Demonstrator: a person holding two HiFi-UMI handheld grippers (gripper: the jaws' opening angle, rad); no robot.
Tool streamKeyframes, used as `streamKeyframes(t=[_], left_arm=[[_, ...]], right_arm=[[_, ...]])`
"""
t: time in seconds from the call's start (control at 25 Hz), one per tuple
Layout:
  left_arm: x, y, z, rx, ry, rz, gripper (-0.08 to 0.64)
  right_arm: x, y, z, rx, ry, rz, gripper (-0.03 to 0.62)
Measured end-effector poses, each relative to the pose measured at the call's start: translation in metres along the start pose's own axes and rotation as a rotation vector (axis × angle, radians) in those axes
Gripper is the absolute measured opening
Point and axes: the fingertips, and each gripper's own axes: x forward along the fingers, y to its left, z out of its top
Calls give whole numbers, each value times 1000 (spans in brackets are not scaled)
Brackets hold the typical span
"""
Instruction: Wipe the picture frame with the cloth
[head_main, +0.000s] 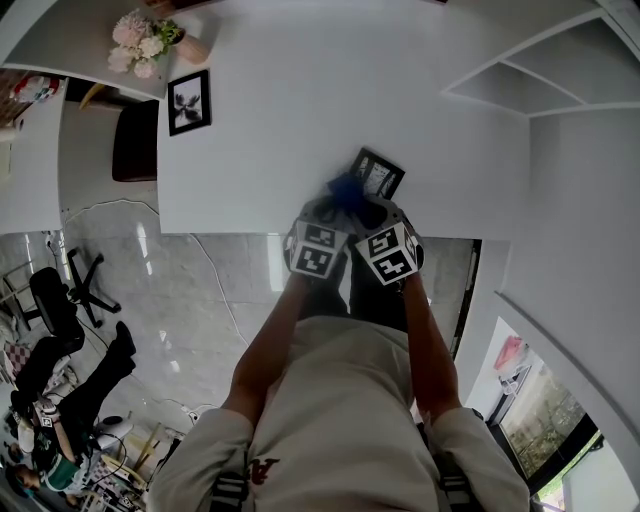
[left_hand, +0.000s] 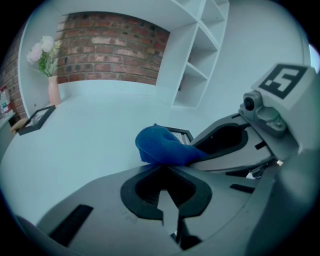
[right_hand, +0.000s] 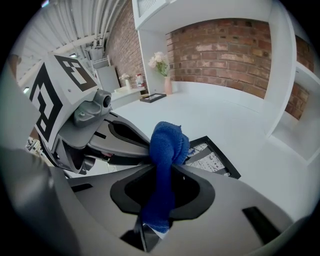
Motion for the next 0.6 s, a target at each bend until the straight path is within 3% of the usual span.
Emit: streamKeyframes(t=[0.6], left_arm=[[2,5,-1,-9,1,6,0]], right_arm=[[-12,-12,-18,20,22,-30,83]])
